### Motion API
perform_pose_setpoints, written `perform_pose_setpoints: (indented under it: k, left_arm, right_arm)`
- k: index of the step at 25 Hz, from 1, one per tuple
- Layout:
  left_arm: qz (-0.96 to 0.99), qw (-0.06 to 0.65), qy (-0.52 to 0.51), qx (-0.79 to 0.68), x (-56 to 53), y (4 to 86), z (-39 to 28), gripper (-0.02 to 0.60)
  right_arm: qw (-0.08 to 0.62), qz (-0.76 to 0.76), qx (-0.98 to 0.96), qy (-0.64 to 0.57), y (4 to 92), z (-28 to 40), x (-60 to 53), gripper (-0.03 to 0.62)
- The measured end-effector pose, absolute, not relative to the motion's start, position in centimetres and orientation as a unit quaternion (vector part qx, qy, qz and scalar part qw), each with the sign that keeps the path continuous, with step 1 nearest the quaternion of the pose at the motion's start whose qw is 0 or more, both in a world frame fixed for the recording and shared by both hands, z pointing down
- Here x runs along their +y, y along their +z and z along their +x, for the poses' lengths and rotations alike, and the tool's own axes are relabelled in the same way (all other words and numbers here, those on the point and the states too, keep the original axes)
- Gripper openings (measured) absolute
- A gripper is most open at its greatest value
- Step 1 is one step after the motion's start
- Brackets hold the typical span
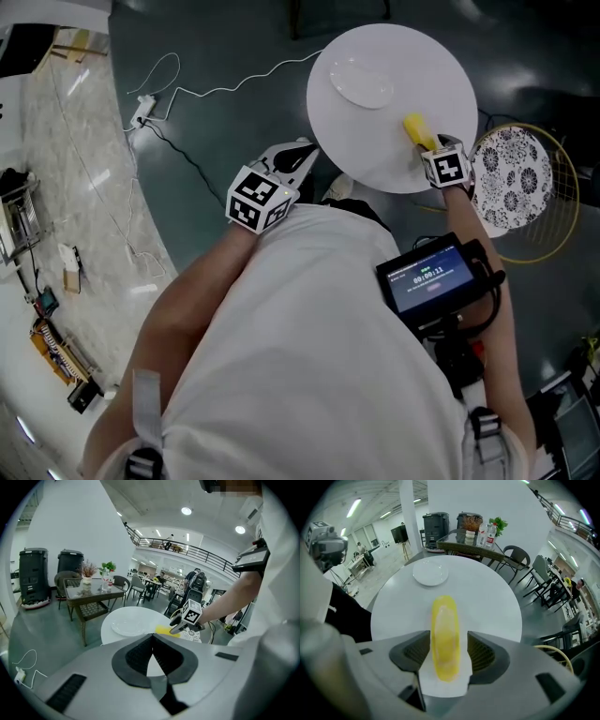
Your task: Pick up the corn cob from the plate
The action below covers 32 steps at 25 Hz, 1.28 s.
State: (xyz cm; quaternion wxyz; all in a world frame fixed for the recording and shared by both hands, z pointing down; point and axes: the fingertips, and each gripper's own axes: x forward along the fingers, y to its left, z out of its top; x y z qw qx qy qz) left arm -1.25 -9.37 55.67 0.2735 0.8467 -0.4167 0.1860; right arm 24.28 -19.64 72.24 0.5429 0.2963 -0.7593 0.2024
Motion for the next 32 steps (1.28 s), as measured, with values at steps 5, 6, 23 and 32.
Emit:
perform_pose_setpoints:
  k: [5,6,23,32]
  left_arm:
    - [0.85,0.256,0.184,-0.422,-6.1,54.1,-0.1,0.008]
    - [0.85,0.253,0.185,-0.422,-5.4,53.8,0.0,0.008]
    - [0.864,0.229,0.179,-0.41,-8.4,52.9,-0.9,0.008]
    - [0.869,0.22,0.177,-0.405,-7.6,51.8,-1.1,0.008]
  right_arm:
    - [0.497,0.336,-0.776,0.195,69.7,25.3,-17.5,0.247]
    - [0.487,0.343,-0.78,0.191,69.0,25.4,-17.0,0.247]
    - [0.351,0.445,-0.805,0.176,63.9,25.3,-18.3,0.009]
    - [0.195,0.462,-0.835,0.228,57.9,22.3,-15.7,0.009]
